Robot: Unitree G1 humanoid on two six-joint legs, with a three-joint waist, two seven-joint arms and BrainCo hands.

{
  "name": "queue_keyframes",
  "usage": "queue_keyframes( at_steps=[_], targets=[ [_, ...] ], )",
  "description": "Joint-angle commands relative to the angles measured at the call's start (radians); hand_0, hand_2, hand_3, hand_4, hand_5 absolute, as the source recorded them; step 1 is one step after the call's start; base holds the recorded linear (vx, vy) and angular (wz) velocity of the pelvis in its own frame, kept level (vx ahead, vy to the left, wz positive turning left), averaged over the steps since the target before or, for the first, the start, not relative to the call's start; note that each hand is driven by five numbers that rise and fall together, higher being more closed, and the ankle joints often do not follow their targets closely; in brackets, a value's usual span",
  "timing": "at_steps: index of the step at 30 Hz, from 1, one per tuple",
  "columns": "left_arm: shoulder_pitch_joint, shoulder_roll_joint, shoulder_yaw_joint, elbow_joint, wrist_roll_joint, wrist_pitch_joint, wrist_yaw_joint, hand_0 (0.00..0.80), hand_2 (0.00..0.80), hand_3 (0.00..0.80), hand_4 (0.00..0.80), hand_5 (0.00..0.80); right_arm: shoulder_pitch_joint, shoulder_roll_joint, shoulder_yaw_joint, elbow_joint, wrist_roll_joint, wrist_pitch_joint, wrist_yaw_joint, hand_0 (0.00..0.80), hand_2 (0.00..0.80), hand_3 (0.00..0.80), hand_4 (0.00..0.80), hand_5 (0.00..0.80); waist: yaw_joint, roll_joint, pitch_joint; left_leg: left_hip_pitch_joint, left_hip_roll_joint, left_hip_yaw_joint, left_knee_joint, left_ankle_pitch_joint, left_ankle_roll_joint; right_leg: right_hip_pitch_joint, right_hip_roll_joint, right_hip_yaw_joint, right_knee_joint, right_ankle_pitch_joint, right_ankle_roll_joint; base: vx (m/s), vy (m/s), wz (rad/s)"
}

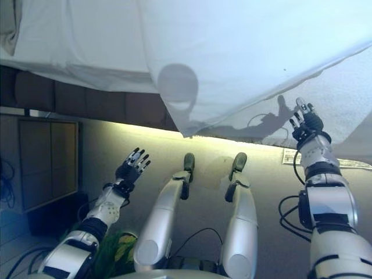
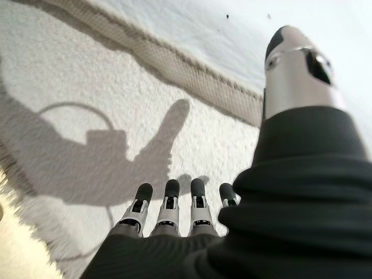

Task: Make the bed neatly

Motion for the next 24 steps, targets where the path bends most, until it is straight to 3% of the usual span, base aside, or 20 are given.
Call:
queue_keyframes(
  at_steps=[1,24],
  targets=[
    [0.057,0.033,-0.003,-0.071,-0.016,-0.048,-0.013,0.0,0.0,0.0,0.0,0.0,-0.032,-0.096,0.049,-0.049,0.002,-0.009,0.004,0.0,0.0,0.0,0.0,0.0,-0.005,0.045,0.007,-0.018,0.005,0.002,-0.054,0.083,-0.008,-0.011,-0.019,0.005,0.119,-0.051,0.062,0.0,0.0,0.0],
    [0.194,0.032,-0.013,-0.139,-0.041,-0.072,-0.057,0.0,0.0,0.0,0.0,0.0,-0.156,-0.176,0.097,-0.095,-0.046,0.012,0.031,0.0,0.0,0.0,0.0,0.0,0.014,0.077,0.007,-0.006,0.02,0.004,-0.099,0.11,-0.026,-0.012,-0.012,-0.012,0.144,-0.077,0.042,0.052,0.007,0.0]
  ],
)
